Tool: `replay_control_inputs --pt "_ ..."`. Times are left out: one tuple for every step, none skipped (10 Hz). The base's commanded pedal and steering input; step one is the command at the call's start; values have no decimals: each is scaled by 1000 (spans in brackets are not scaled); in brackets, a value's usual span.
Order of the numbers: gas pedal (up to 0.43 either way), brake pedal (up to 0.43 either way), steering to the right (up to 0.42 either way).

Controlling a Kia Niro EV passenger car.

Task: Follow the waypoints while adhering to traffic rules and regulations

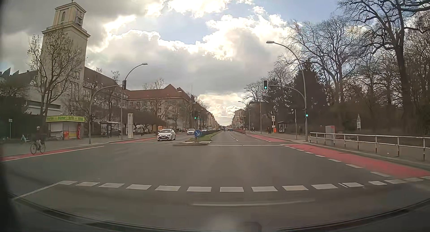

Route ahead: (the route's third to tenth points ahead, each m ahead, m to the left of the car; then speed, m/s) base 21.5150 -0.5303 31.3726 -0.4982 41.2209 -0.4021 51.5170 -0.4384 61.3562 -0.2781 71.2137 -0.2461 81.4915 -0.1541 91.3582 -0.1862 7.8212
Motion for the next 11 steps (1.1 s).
replay_control_inputs --pt "87 30 -3" --pt "87 30 -1" --pt "87 30 -1" --pt "87 30 -1" --pt "87 30 -1" --pt "87 30 -1" --pt "87 30 -1" --pt "67 30 0" --pt "67 30 1" --pt "67 30 1" --pt "67 30 1"
